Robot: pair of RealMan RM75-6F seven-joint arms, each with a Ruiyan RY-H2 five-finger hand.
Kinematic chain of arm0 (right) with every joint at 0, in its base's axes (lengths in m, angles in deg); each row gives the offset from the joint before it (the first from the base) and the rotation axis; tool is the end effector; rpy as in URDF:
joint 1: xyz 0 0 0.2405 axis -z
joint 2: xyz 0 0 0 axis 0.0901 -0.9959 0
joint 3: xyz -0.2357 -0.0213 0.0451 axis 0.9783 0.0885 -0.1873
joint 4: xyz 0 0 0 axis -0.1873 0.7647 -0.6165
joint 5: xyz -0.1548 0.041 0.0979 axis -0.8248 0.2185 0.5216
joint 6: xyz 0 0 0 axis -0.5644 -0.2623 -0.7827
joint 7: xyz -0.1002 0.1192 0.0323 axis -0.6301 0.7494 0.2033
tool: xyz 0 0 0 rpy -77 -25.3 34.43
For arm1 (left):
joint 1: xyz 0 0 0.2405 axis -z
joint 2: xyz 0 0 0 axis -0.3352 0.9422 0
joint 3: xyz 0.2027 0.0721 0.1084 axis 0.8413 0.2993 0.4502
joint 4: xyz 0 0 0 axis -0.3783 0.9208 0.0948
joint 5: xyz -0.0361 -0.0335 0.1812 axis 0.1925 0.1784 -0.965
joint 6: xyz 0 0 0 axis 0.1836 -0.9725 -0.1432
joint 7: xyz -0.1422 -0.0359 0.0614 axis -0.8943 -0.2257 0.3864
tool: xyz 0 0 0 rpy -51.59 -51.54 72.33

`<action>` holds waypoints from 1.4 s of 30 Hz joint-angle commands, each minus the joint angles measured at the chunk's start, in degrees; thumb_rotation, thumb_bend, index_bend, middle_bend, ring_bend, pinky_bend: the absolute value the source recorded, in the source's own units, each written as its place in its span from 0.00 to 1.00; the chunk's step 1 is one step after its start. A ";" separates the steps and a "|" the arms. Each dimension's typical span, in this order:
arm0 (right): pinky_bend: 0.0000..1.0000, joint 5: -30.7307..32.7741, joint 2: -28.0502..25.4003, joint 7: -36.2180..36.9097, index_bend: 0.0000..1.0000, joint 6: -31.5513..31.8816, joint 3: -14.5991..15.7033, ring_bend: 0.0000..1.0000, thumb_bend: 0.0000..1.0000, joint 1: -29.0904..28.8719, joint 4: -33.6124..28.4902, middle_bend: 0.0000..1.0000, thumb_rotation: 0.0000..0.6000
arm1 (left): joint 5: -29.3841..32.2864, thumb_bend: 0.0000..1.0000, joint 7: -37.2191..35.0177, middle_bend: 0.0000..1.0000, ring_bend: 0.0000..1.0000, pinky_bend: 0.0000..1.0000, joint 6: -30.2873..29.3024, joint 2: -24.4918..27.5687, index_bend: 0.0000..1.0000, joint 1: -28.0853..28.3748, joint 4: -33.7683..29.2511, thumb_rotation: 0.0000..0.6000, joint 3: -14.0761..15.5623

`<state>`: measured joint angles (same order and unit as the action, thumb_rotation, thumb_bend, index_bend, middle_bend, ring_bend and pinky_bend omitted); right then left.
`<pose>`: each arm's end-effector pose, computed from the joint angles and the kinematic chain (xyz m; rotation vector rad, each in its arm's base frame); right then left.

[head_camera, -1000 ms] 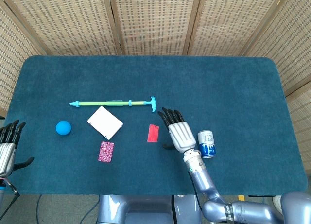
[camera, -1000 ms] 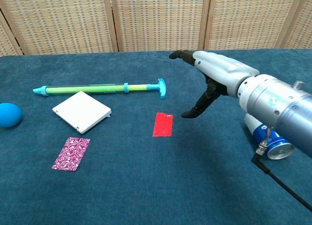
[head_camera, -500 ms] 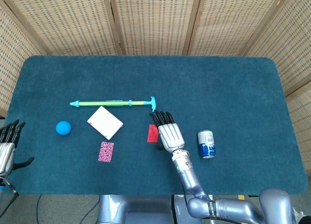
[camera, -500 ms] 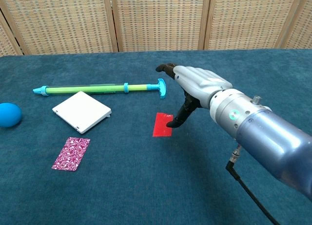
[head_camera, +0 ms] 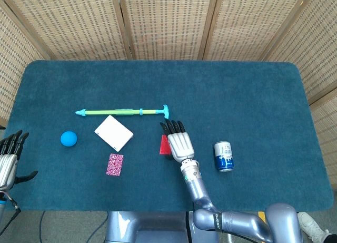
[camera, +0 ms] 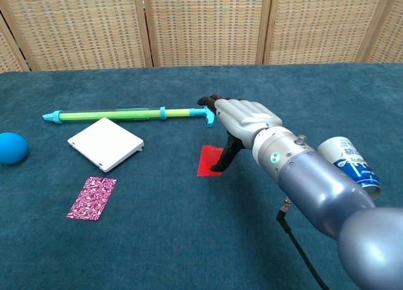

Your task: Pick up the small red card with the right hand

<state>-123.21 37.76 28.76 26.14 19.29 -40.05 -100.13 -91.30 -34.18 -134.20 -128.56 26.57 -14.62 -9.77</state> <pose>-0.0621 -0.3264 -0.0889 1.6799 -1.0578 1.0158 -0.3016 0.2056 0.1630 -1.3850 -0.9115 -0.7613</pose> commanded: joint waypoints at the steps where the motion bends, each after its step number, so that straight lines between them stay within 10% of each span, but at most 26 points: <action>1: 0.00 0.41 1.81 -0.02 0.05 -0.70 0.06 0.00 0.09 -0.87 2.92 0.00 1.00 | 0.18 0.14 -0.06 0.00 0.00 0.05 0.26 -0.10 0.00 0.15 0.20 1.00 -0.05; 28: 0.00 -0.55 7.35 2.75 0.05 -3.37 -0.62 0.00 0.13 -2.98 13.49 0.00 1.00 | 0.36 0.14 -1.10 0.00 0.00 0.05 0.64 0.37 0.00 0.31 0.15 1.00 0.05; 42: 0.00 -1.05 7.43 2.86 0.06 -3.74 -1.08 0.00 0.34 -3.18 15.32 0.00 1.00 | -0.01 0.14 -1.44 0.00 0.00 0.05 0.61 0.86 0.00 0.33 -0.34 1.00 0.25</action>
<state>-124.25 45.20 31.61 22.38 18.22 -43.23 -84.82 -91.29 -35.62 -133.58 -127.71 26.89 -14.95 -9.52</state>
